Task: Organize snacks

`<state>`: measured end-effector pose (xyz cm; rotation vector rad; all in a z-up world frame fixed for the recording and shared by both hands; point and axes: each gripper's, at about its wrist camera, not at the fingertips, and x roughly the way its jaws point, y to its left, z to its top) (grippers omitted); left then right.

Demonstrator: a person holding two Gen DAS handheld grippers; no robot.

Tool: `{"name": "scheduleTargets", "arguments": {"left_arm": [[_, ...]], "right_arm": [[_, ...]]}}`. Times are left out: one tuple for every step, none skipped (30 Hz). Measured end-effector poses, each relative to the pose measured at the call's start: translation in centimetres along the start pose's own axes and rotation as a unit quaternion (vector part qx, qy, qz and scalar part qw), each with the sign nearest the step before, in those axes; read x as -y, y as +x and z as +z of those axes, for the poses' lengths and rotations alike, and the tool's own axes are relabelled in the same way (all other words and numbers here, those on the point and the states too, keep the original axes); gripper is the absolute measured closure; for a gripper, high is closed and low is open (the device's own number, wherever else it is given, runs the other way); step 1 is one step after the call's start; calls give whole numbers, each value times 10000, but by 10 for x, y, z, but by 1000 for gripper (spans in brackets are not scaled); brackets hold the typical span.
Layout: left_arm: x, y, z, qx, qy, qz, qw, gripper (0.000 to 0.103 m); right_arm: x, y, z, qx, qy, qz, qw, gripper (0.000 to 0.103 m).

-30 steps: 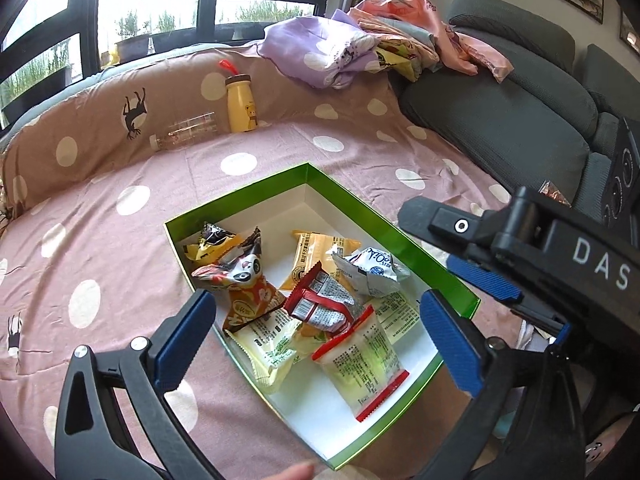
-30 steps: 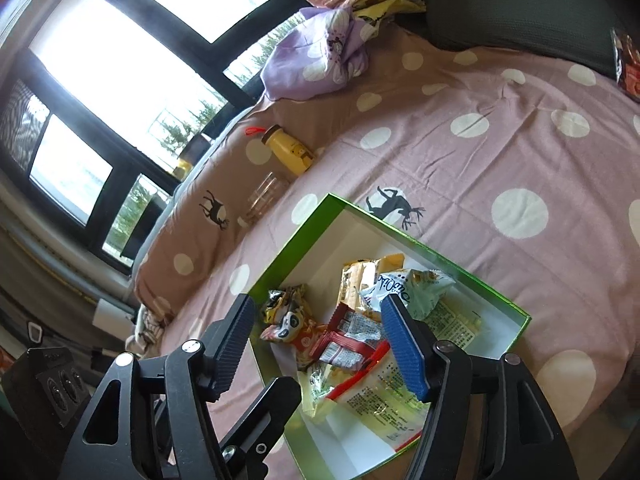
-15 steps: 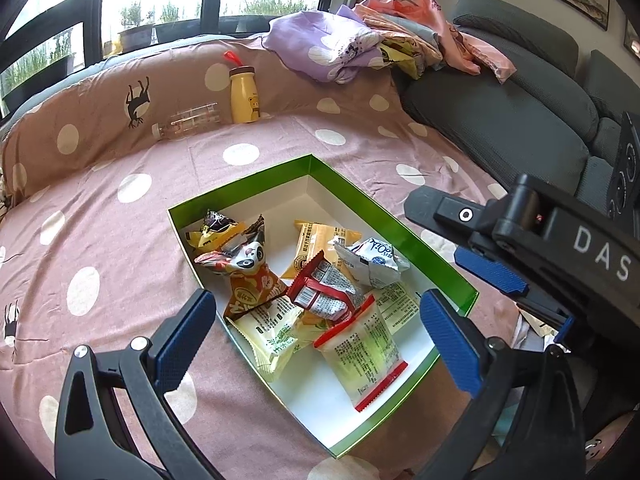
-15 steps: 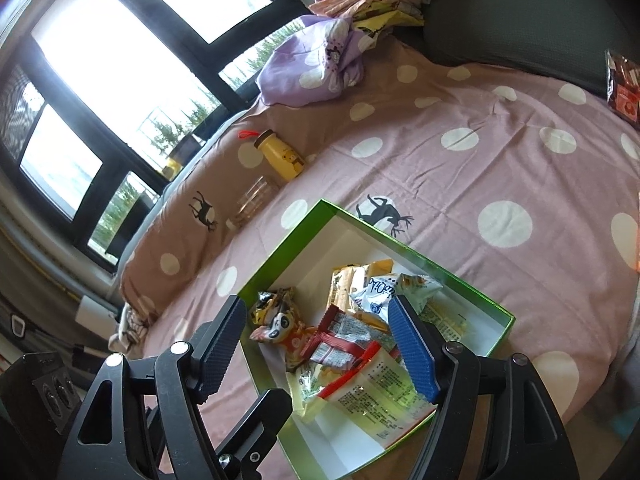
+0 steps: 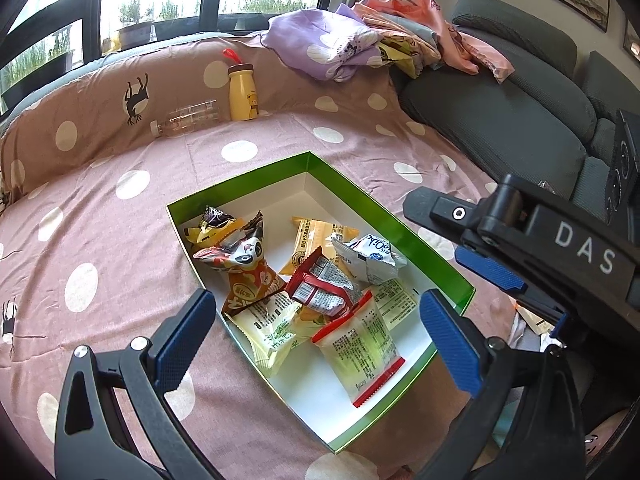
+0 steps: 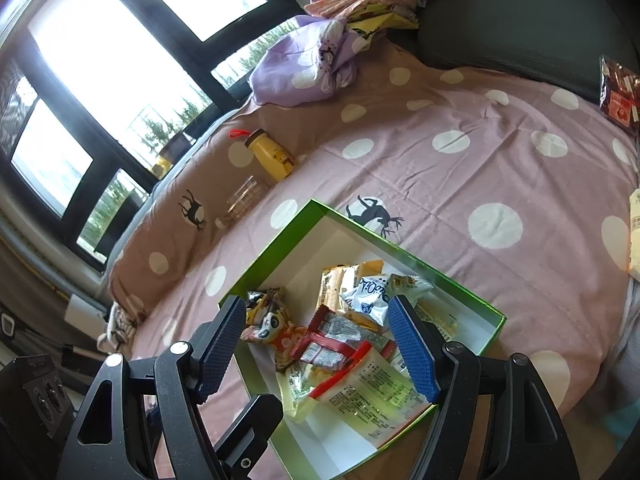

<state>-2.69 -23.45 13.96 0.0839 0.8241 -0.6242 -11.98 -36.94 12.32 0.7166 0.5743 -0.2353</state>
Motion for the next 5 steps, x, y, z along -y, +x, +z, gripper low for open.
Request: {"name": "scheduleTargets", "arguments": {"left_arm": [[0,0,0,-15,3,5,10000,1],[1,1,-1,-22,6,11,10000,1],[1,1,-1,-25,5,18,10000,1],[1,1,-1,-27,2,22,10000,1],[0,1,-1,-32,-11,21,10000,1]], "right_arm": [[-1,0,0,8,0,-16,10000,29],[-1,0,0,10,1,-35,10000,29],[-1,0,0,17,4,-53,10000,29],[0,0,0,20,4,-66,10000,29],[0,0,0,23,2,-76,10000,29]]}}
